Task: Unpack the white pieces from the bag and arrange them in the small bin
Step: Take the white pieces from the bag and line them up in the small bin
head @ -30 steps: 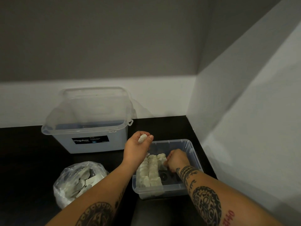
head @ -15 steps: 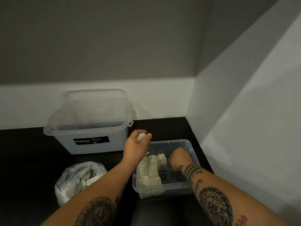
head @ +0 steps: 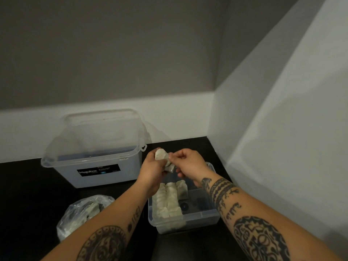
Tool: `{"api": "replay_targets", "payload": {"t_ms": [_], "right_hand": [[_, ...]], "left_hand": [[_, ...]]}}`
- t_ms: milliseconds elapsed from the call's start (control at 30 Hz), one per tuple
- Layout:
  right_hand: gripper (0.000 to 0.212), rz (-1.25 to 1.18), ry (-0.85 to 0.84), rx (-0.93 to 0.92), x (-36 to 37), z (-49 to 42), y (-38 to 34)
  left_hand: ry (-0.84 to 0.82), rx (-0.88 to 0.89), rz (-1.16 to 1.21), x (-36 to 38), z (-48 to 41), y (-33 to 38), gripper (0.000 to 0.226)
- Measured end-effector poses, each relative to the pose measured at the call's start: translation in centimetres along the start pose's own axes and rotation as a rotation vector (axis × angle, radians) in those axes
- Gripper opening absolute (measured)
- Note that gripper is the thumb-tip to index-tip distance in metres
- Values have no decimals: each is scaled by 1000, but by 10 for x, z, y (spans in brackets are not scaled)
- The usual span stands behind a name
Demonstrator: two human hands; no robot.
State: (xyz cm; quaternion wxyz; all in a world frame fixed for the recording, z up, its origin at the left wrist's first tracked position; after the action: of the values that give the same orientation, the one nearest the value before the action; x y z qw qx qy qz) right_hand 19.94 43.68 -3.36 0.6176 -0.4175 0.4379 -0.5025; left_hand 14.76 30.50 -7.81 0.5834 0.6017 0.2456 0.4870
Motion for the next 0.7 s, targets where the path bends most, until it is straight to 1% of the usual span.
{"api": "replay_targets", "payload": {"t_ms": [133, 267, 333, 433, 500, 600, 700], "right_hand": [[27, -58, -1, -1, 3, -3, 7], [22, -53, 75, -20, -2, -4, 7], [22, -53, 75, -29, -4, -4, 5], [13, 27, 74, -25, -8, -3, 3], [10, 25, 84, -33, -11, -3, 4], [10, 19, 74, -78, -13, 2, 5], [15, 63, 61, -95, -16, 5, 9]], "left_hand": [[49, 29, -10, -2, 1, -1, 47], [63, 27, -63, -5, 4, -1, 43], [47, 30, -120, -4, 6, 0, 41], [24, 56, -172, -2, 7, 2, 37], [39, 72, -187, -2, 8, 3, 33], [63, 98, -227, -4, 9, 5, 29], [62, 105, -290, -4, 10, 7, 28]]}}
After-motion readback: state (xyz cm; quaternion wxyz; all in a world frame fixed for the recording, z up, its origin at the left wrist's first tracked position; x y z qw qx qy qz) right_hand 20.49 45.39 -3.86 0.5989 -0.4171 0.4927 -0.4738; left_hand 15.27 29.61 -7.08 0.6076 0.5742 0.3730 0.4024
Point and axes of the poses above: each hand's wrist, its own z-axis away from the middle knuckle, its own x-axis out of the palm, y = z × x, the point moved 4 cm from there along -z, towards the middle knuckle, and after that the axes turned 15 degrees about -y, right-handed, at the moved point
